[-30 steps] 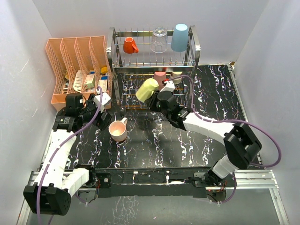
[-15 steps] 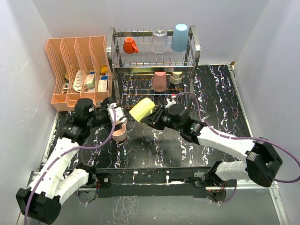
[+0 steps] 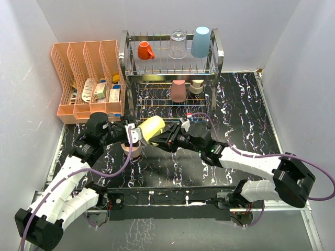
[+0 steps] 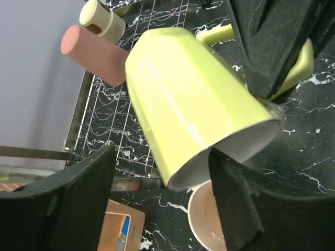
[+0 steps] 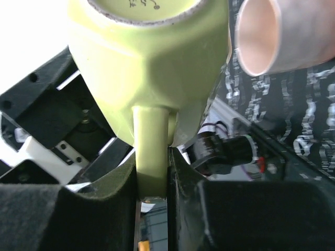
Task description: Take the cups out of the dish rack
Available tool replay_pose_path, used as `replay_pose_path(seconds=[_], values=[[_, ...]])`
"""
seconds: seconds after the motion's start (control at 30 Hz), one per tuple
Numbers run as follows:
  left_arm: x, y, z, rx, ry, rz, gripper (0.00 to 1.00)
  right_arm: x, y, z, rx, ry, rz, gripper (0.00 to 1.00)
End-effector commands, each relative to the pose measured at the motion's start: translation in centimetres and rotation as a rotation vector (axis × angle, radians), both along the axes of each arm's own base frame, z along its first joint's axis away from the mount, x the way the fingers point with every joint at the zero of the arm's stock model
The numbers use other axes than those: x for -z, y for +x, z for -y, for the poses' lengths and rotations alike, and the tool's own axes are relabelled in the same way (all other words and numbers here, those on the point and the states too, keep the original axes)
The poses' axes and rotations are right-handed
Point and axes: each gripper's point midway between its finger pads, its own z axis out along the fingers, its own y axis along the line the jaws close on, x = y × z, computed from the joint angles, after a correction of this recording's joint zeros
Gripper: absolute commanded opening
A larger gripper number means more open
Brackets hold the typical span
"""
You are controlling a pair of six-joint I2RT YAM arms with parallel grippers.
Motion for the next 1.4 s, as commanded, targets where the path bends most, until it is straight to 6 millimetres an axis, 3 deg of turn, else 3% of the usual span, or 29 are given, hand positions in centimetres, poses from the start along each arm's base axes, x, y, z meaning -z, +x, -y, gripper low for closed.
replay_pose_path(seconds=[0.0,0.1,0.2,0.23,0.3,0.4,0.53,0.6,0.73,0.87,1.1,1.37], values=[[-0.6,-0.5,1.1,0.058,-0.014,0.035,0.6,-9.0,-1.7,-1.1,-0.059,0.328,0.123,0.07],[-0.7,-0.2,1.4,0.056,-0.018,0.044,0.42,-8.9,-2.4,-2.0,-0.093,0.333,0.107,0.07],[-0.7,-0.2,1.6,0.058,-0.021,0.041,0.17,-7.6,-2.1,-1.8,-0.073,0.313,0.085,0.07],[-0.6,-0.3,1.7,0.06,-0.02,0.038,0.11,-7.1,-1.9,-1.5,-0.054,0.302,0.076,0.11],[-0.2,-0.5,1.8,0.061,-0.006,0.012,0.0,-6.3,-1.3,-0.6,-0.018,0.272,0.068,0.32],[1.1,-0.9,1.7,0.041,0.044,-0.09,0.0,-4.7,-0.2,1.1,0.035,0.192,0.078,0.64],[3.3,-1.4,1.8,0.01,0.153,-0.249,0.0,-1.3,2.1,5.4,0.139,0.042,0.047,0.77],[4.1,-1.6,2.1,0.001,0.214,-0.293,0.0,0.5,3.2,8.4,0.203,-0.015,0.029,0.79],[6.2,-2.2,2.8,0.012,0.31,-0.358,0.0,2.1,5.5,14.6,0.355,-0.208,0.084,0.81],[9.0,-1.9,2.8,-0.013,0.458,-0.478,0.0,2.7,6.6,18.5,0.413,-0.379,0.129,0.81],[11.1,1.5,4.8,-0.074,0.573,-0.52,0.0,2.6,7.6,22.0,0.476,-0.556,0.19,0.81],[13.7,3.3,4.7,-0.142,0.672,-0.549,0.0,1.8,8.5,23.2,0.498,-0.643,0.238,0.81]])
